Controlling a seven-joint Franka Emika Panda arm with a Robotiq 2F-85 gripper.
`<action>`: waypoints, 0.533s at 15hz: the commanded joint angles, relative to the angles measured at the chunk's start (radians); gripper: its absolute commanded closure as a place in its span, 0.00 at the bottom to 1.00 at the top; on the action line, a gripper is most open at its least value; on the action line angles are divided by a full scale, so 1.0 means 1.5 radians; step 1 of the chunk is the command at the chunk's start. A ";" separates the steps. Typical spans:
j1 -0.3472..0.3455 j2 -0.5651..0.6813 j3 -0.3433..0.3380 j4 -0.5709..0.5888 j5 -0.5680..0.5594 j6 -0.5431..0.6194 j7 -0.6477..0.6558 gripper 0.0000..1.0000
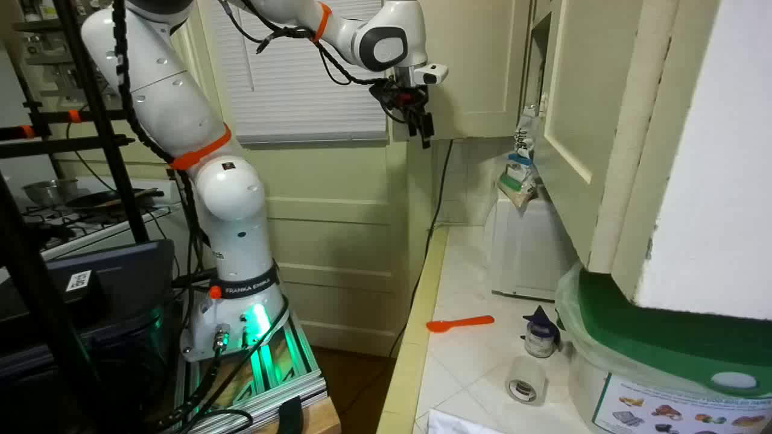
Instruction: Remove the cup from the cupboard
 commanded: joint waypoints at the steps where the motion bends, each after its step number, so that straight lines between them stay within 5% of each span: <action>1: -0.004 0.000 0.003 0.001 0.001 -0.001 -0.001 0.00; 5: -0.004 0.000 0.003 0.001 0.001 -0.001 -0.001 0.00; 8: -0.032 0.016 0.030 0.005 -0.015 0.113 0.105 0.00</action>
